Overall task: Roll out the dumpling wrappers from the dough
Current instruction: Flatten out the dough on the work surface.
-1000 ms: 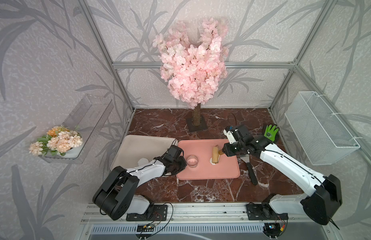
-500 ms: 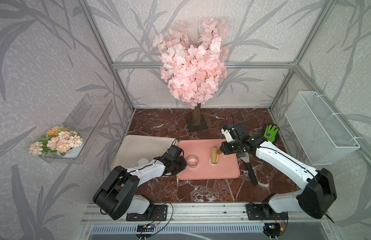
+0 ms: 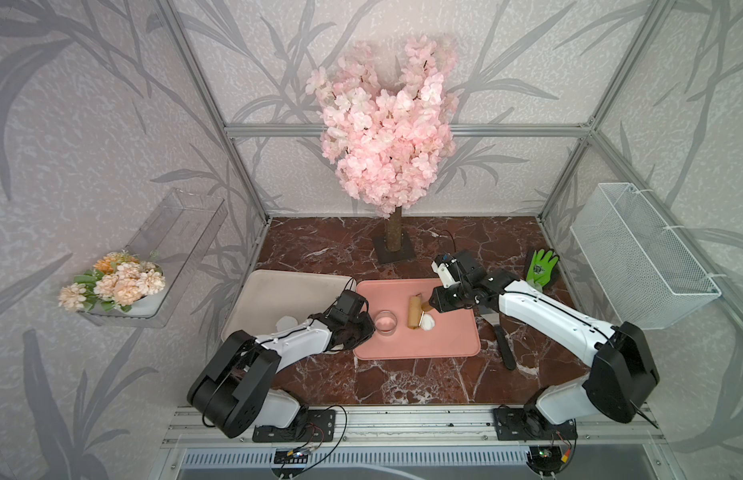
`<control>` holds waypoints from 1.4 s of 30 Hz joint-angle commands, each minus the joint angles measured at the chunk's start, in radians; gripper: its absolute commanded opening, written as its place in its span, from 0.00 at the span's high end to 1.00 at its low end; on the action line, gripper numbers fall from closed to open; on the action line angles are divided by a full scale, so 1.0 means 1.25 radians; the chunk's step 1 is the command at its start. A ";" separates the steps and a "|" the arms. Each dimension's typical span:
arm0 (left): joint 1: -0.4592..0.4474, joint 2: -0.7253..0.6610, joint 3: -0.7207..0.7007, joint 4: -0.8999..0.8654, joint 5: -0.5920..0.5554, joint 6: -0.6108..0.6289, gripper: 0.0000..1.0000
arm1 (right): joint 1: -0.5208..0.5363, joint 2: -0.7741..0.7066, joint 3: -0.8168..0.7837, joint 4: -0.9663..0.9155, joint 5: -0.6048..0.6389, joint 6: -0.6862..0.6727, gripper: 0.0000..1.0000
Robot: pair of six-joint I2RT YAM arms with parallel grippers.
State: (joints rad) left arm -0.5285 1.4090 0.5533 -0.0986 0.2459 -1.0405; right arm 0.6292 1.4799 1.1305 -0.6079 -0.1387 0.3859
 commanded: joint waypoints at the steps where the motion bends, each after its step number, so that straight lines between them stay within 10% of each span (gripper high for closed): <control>1: 0.000 0.018 -0.024 -0.055 -0.008 -0.001 1.00 | -0.005 -0.023 0.033 -0.084 0.038 -0.018 1.00; 42: 0.000 0.021 -0.024 -0.052 -0.003 0.000 1.00 | -0.033 -0.114 0.050 -0.109 0.026 -0.038 1.00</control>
State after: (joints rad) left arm -0.5282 1.4109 0.5533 -0.0937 0.2523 -1.0405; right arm 0.5930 1.3666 1.1641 -0.7216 -0.1314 0.3573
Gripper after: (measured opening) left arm 0.043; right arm 0.303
